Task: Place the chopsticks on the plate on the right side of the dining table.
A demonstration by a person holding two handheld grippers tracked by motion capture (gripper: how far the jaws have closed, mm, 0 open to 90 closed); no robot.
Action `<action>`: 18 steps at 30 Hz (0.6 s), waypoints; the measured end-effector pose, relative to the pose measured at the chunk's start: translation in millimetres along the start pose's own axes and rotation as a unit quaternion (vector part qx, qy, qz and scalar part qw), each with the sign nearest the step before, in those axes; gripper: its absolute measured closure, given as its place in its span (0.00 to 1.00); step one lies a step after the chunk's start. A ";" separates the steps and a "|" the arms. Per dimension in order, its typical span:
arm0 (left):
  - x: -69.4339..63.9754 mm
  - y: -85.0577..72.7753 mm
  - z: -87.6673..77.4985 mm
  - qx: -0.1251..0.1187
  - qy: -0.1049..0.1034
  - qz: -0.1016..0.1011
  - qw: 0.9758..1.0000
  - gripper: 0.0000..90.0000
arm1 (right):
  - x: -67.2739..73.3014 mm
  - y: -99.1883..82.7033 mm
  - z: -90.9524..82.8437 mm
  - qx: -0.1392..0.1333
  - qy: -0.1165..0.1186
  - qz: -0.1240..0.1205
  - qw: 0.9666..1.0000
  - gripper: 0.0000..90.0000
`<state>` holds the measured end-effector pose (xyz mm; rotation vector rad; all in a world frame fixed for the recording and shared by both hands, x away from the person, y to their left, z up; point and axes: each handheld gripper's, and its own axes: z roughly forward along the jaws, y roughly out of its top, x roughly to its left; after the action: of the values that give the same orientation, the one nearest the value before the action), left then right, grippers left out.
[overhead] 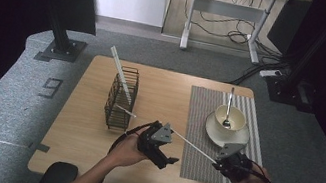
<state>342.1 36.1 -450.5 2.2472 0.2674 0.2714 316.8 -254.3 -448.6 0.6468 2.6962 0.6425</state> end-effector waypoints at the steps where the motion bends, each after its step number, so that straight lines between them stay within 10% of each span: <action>1: 0.0 0.0 0.0 0.000 0.000 0.000 1.000 0.04 | 0.0 0.0 0.0 0.000 0.000 0.000 1.000 0.92; 18: -6.7 -41.6 11.5 -0.011 0.025 -0.060 0.998 0.00 | -36.4 -7.4 -0.5 0.007 -0.029 0.043 0.999 0.92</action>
<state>334.7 52.0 -490.5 2.1946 0.4229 0.2661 345.2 -278.2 -445.4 0.7759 2.6342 0.6169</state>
